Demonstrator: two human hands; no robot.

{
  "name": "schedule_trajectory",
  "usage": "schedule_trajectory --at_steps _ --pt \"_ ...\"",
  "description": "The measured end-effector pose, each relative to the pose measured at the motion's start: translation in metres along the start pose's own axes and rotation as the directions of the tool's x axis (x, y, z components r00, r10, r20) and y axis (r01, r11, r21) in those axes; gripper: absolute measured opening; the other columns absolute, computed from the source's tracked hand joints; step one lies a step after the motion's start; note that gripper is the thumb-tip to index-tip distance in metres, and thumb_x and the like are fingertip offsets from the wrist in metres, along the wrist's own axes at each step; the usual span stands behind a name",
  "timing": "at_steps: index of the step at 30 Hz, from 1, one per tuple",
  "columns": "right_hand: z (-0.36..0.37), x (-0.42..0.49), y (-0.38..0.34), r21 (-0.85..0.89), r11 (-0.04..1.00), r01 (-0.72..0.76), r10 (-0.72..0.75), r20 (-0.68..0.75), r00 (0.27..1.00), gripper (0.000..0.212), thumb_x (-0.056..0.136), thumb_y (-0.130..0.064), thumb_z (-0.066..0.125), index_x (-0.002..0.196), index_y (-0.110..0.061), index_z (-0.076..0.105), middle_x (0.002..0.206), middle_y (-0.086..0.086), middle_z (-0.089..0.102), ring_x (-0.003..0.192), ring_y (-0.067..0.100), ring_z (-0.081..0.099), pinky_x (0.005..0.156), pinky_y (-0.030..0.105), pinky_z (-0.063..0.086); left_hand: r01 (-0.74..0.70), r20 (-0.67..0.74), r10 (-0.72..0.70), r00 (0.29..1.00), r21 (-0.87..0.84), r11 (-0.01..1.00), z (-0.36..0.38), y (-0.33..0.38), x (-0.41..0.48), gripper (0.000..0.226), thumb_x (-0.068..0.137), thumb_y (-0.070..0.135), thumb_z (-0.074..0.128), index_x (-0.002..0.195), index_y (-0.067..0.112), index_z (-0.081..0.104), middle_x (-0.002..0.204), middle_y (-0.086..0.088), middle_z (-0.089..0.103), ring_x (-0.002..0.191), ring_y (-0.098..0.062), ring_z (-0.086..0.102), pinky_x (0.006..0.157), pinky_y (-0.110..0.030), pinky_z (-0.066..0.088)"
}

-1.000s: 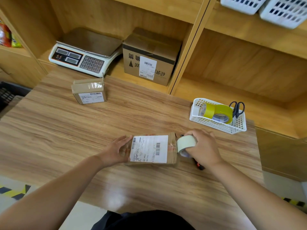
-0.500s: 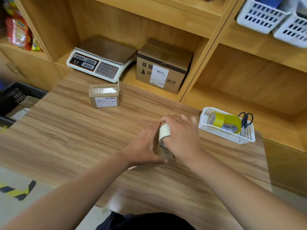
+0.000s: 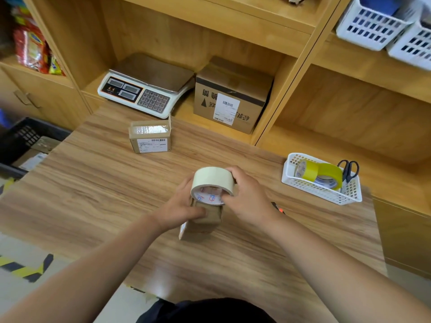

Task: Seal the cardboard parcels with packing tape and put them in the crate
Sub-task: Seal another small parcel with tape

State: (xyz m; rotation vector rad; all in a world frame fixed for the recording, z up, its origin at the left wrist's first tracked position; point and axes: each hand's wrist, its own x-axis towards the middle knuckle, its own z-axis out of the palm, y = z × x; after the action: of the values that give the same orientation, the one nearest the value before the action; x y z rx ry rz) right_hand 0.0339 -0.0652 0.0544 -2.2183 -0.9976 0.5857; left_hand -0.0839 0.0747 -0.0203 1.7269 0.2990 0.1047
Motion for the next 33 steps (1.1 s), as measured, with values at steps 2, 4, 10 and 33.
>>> schedule_trajectory --at_steps 2,4,10,33 --pt "-0.002 0.003 -0.004 -0.056 0.997 0.045 -0.042 0.05 0.998 0.043 0.08 -0.019 0.064 0.12 -0.03 0.05 0.11 -0.015 0.059 0.103 0.012 0.052 0.081 0.029 0.042 -0.015 0.005 0.015 1.0 0.007 1.0 -0.003 0.002 -0.002 0.07 0.057 0.036 0.066 0.12 0.049 0.039 0.128 0.01 0.043 0.121 0.004 0.04 0.101 -0.018 0.035" --pt "-0.004 0.004 -0.005 -0.123 0.99 0.073 -0.064 0.071 0.995 0.044 0.081 -0.023 0.064 0.121 -0.032 0.049 0.113 -0.014 0.06 0.103 0.013 0.049 0.082 0.03 0.04 -0.021 0.029 0.02 0.999 0.037 0.999 -0.005 0.003 -0.001 0.071 0.059 0.036 0.066 0.124 0.048 0.038 0.131 0.008 0.042 0.125 -0.002 0.039 0.103 -0.023 0.034" --pt "-0.036 0.0 0.001 -0.262 0.96 0.103 -0.092 0.053 0.994 0.052 0.069 -0.036 0.061 0.12 -0.044 0.053 0.109 -0.02 0.059 0.094 0.007 0.034 0.078 0.026 0.029 0.077 0.051 -0.086 0.995 0.156 0.985 -0.024 -0.02 -0.002 0.074 0.06 0.046 0.068 0.127 0.055 0.039 0.151 0.003 0.019 0.143 -0.013 0.013 0.117 -0.042 0.017" --pt "-0.025 -0.006 0.056 -0.694 0.663 0.281 -0.286 0.113 0.952 0.057 0.076 -0.042 0.067 0.13 -0.031 0.054 0.106 -0.005 0.068 0.101 0.022 0.056 0.082 0.03 0.021 0.109 0.084 -0.117 0.99 0.092 0.99 -0.022 -0.006 -0.007 0.075 0.057 0.042 0.064 0.127 0.048 0.038 0.131 0.013 0.033 0.121 -0.004 0.037 0.096 -0.017 0.037"
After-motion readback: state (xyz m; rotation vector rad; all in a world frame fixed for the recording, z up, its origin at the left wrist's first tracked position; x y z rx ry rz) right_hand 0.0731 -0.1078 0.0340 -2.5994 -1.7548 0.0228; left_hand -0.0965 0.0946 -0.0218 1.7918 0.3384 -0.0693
